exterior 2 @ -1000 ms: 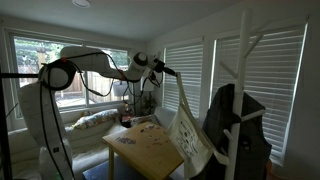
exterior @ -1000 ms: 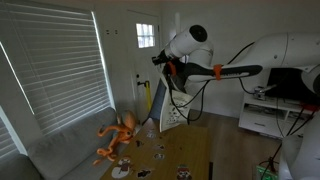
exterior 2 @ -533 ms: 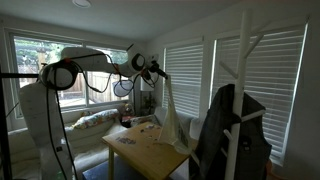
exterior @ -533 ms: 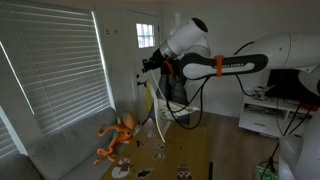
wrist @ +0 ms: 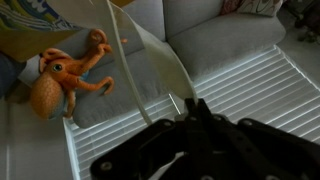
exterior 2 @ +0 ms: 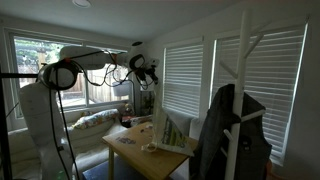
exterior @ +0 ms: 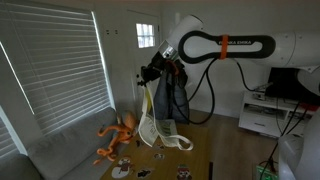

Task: Remove the white bag from the coat hanger stand and put it on the table

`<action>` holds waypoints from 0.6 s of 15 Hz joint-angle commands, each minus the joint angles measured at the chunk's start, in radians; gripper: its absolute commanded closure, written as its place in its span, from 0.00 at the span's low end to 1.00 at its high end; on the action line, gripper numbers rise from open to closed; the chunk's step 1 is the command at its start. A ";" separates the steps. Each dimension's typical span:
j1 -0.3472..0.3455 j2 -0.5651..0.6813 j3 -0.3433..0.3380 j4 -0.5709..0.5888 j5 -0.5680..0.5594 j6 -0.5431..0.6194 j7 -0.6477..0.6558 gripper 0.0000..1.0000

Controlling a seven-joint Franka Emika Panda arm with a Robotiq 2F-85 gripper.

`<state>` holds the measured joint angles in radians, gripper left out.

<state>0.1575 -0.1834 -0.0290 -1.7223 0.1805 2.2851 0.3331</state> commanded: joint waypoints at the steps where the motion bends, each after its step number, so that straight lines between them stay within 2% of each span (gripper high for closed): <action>1: -0.061 0.024 0.022 0.058 -0.001 -0.115 -0.026 0.99; 2: -0.074 0.025 0.023 0.057 -0.018 -0.125 -0.027 0.95; 3: -0.084 0.028 0.025 0.056 -0.030 -0.126 -0.032 0.70; 5: -0.097 0.035 0.023 0.053 -0.025 -0.128 -0.062 0.66; 9: -0.109 0.054 0.019 0.061 0.001 -0.160 -0.099 0.39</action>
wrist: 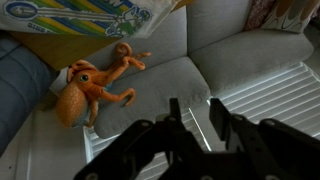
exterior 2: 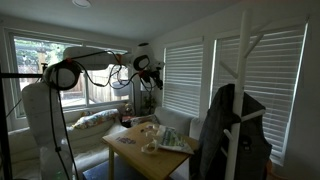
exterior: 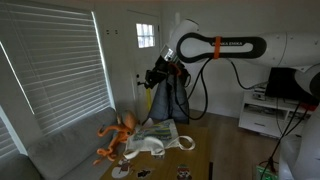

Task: Remove the white bag from the coat hanger stand and put it on the table

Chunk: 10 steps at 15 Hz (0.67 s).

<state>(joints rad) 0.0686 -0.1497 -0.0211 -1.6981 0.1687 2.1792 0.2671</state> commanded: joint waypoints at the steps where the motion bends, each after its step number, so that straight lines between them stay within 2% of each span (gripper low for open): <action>1: -0.022 0.023 0.010 0.044 0.011 -0.084 -0.038 0.31; 5: -0.045 0.029 0.010 0.046 -0.072 -0.209 -0.034 0.04; 7: -0.053 0.037 0.009 0.050 -0.089 -0.267 -0.033 0.00; 10: -0.059 0.046 0.008 0.048 -0.096 -0.335 -0.041 0.00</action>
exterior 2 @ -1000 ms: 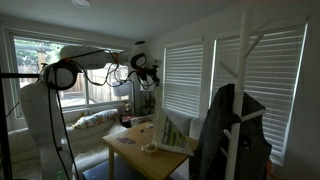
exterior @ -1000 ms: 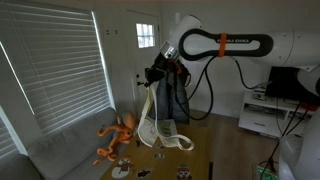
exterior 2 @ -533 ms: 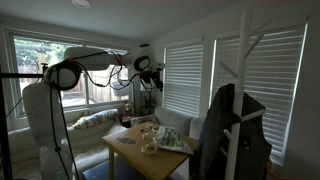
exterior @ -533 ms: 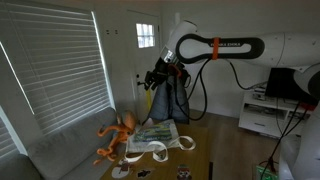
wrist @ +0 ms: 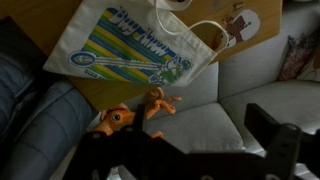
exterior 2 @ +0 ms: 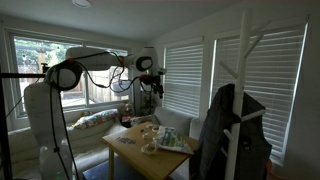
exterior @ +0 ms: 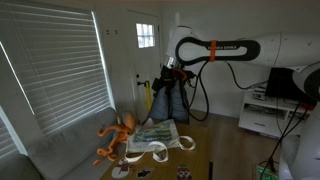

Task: Remove the white bag from the coat hanger stand and put it on the table

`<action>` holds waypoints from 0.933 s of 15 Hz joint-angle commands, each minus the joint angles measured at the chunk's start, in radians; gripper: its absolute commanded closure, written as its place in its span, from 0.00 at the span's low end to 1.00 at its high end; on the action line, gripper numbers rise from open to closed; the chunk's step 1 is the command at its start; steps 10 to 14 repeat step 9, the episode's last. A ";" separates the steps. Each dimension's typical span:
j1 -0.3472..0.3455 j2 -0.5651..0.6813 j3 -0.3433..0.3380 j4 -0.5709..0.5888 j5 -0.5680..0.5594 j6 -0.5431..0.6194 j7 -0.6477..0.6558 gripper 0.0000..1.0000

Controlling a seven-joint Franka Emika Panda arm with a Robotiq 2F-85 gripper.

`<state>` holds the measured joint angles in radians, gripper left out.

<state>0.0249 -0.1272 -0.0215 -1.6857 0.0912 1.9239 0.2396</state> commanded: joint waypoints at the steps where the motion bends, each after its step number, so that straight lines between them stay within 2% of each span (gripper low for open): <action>1: -0.018 0.029 0.009 0.033 -0.031 -0.103 -0.010 0.00; 3: -0.021 0.034 0.007 0.024 -0.038 -0.125 -0.015 0.00; 4: -0.018 0.020 0.010 0.005 -0.019 -0.089 -0.002 0.00; 14: -0.018 0.026 0.010 0.004 -0.020 -0.091 -0.002 0.00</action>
